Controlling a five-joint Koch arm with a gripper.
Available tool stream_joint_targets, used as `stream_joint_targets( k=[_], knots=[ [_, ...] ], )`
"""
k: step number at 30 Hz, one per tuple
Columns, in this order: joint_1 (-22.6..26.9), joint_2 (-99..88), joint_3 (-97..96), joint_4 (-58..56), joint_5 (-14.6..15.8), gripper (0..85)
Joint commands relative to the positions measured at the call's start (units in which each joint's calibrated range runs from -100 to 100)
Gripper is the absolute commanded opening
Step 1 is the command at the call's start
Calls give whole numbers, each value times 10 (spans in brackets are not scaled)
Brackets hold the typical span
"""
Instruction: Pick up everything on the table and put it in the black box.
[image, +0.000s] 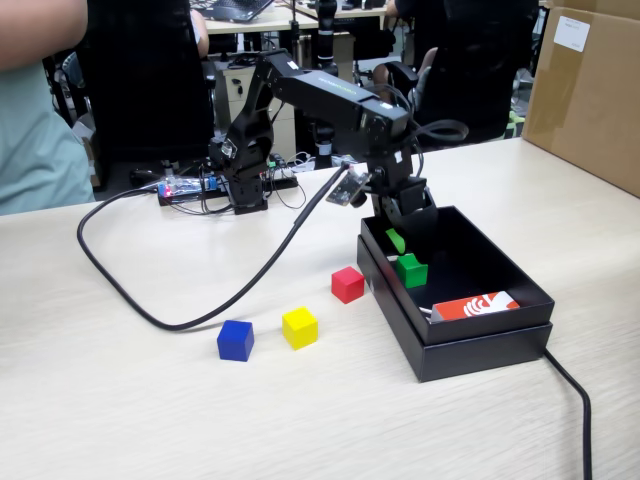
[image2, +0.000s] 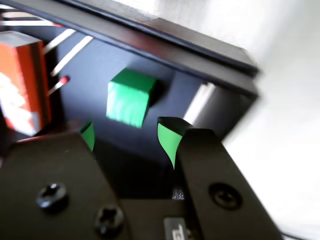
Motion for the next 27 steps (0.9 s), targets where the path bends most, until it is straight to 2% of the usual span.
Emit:
stream_joint_targets(
  k=[1,3,6,13,21,27],
  knots=[
    [-11,-124,34,-19,-5,281],
    [-20,-167,25,-29,-11,282],
    [-41,-240,-23,-40,-32,382],
    [-87,-329,-175,-40,-56,430],
    [-88,-185,-175,-4,-54,453],
    [-88,-34,-98,5,-54,453]
  ],
)
